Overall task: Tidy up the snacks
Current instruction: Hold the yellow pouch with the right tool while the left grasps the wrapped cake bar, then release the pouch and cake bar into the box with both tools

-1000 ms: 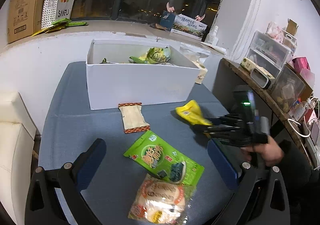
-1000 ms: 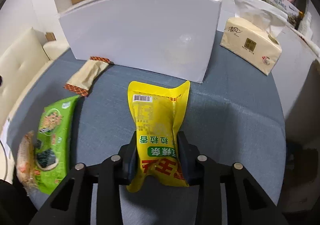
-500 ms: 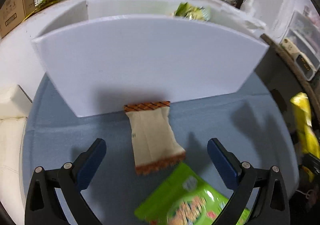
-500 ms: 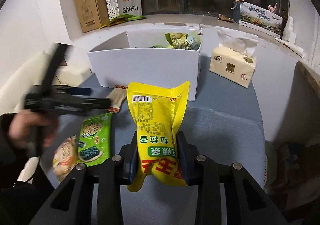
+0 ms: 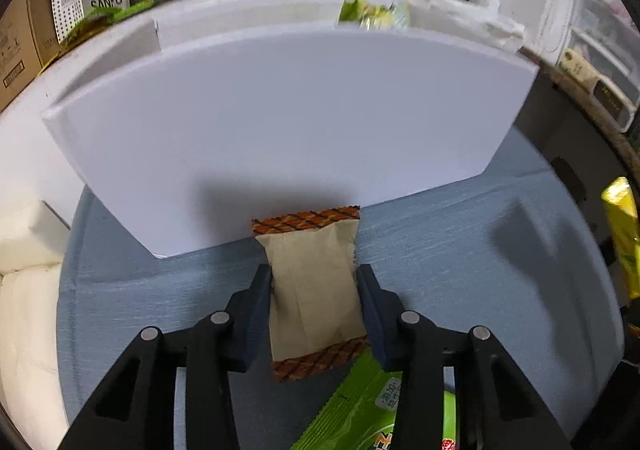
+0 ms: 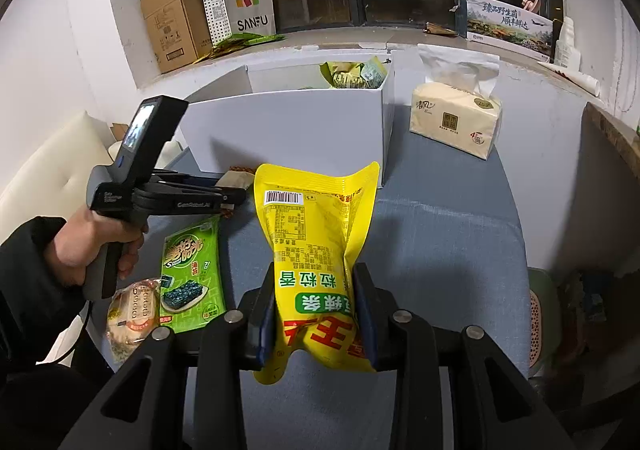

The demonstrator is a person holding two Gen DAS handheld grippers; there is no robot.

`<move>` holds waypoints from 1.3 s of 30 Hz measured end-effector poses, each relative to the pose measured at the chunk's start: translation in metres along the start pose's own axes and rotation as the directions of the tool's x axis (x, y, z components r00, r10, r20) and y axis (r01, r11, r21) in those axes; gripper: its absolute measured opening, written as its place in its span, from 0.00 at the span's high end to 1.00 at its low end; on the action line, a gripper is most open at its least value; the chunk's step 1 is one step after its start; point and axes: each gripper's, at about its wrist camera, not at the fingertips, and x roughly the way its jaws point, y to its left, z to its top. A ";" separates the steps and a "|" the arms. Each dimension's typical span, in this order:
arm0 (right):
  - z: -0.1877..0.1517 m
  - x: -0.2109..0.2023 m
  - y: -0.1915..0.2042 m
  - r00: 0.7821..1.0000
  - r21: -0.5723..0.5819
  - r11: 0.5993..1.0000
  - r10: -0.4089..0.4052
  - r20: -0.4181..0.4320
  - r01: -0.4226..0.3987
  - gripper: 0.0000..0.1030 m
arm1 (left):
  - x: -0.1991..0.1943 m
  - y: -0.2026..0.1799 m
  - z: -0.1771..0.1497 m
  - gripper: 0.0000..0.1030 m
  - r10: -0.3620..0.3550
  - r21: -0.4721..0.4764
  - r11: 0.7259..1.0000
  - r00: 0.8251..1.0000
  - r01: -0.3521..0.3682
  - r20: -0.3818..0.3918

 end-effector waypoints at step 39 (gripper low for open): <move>0.237 0.134 0.005 0.994 0.130 0.985 0.105 0.039 -0.109 0.09 | -0.027 0.107 0.167 0.00 -0.045 -0.082 0.995 0.984 0.060 0.173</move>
